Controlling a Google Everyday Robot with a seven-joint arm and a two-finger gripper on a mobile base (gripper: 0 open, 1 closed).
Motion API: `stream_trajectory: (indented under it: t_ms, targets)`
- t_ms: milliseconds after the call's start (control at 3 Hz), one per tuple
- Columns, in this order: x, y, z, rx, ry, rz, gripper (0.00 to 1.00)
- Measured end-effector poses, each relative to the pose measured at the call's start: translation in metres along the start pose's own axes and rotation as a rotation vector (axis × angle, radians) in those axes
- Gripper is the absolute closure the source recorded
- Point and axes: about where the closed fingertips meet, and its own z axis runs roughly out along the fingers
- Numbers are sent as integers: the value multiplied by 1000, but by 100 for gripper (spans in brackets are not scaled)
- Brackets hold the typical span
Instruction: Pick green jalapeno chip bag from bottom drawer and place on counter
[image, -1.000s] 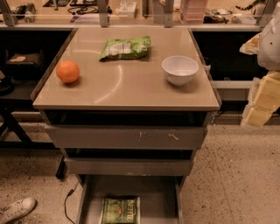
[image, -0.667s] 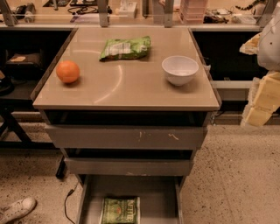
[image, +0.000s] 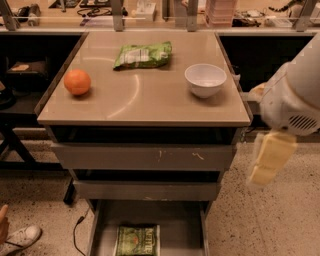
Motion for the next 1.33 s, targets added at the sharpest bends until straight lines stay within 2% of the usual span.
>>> stream_trajectory:
  t_ms: [333,667,1000,1333]
  targets:
    - [-12,33,68,-56,-5,-20,0]
    - [0,56,94,-106,27,-24,0]
    - [1,56,94,-107,28,-23,0]
    - [-11,79,127,-172,-33,-9,0]
